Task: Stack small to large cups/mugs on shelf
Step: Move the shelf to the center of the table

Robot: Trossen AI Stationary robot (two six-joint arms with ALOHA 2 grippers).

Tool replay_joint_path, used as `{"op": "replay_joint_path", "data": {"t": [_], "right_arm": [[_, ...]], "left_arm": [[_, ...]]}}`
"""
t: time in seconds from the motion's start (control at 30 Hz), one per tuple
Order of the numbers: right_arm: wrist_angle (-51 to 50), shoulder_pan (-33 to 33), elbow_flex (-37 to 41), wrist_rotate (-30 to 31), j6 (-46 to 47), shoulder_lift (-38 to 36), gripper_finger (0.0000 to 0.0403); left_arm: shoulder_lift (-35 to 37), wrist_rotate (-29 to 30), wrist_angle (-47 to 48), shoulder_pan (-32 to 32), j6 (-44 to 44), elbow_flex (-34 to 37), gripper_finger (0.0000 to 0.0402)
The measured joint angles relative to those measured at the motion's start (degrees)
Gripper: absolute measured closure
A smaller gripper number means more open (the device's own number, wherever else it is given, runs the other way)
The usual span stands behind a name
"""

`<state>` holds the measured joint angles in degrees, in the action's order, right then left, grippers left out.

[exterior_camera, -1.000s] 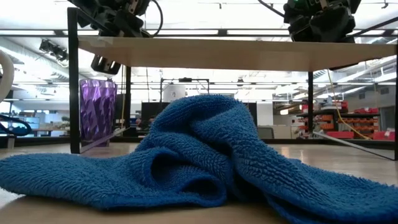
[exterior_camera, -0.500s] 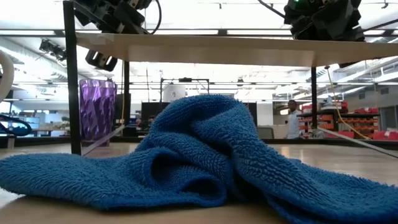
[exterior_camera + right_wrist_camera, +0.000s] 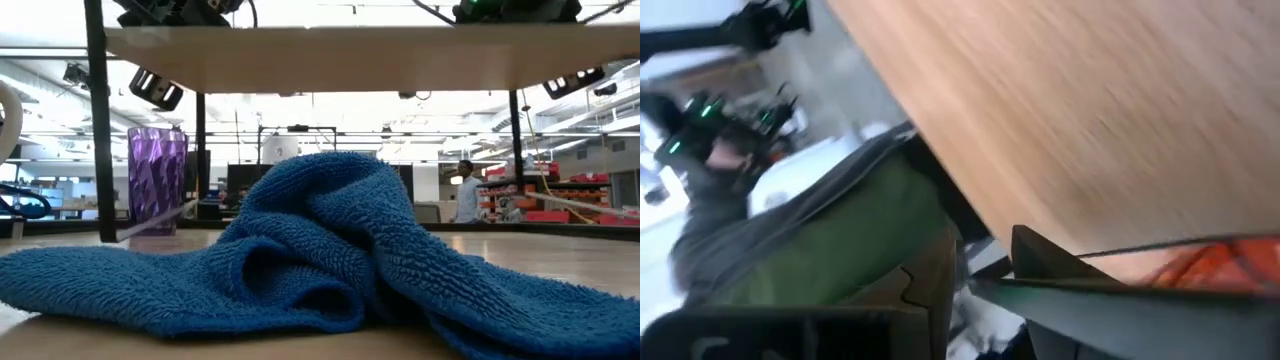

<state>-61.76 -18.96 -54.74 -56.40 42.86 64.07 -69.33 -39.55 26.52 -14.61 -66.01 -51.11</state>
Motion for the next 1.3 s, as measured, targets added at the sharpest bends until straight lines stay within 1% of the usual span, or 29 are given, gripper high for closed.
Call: {"op": "replay_joint_path", "data": {"t": [0.07,0.23,0.6,0.9,1.03,1.3], "right_arm": [[0.1,0.0,0.0,-1.9,-1.5,0.5,0.0295],[0.0,0.0,0.0,-4.1,-4.5,0.6,0.0295],[0.2,-2.3,-0.1,-4.3,-3.7,3.6,0.0295],[0.2,-2.3,-0.1,-4.3,-4.2,7.7,0.0295],[0.2,-2.3,-0.1,-4.2,-5.3,9.3,0.0295],[0.9,-2.4,-0.1,-4.7,-6.0,9.8,0.0295]], "left_arm": [[0.0,-0.3,-0.3,0.0,-0.8,0.0,0.0305],[0.0,-1.6,-1.6,-0.4,-1.5,0.0,0.0307],[0.0,-4.4,-1.8,-0.7,-4.7,0.0,0.0307],[-1.4,-7.0,1.1,-1.4,-3.2,0.0,0.0307],[-2.3,-6.8,2.8,-2.2,-1.3,0.0,0.0306],[-2.7,-7.2,5.6,-3.5,1.5,0.0,0.0307]]}}
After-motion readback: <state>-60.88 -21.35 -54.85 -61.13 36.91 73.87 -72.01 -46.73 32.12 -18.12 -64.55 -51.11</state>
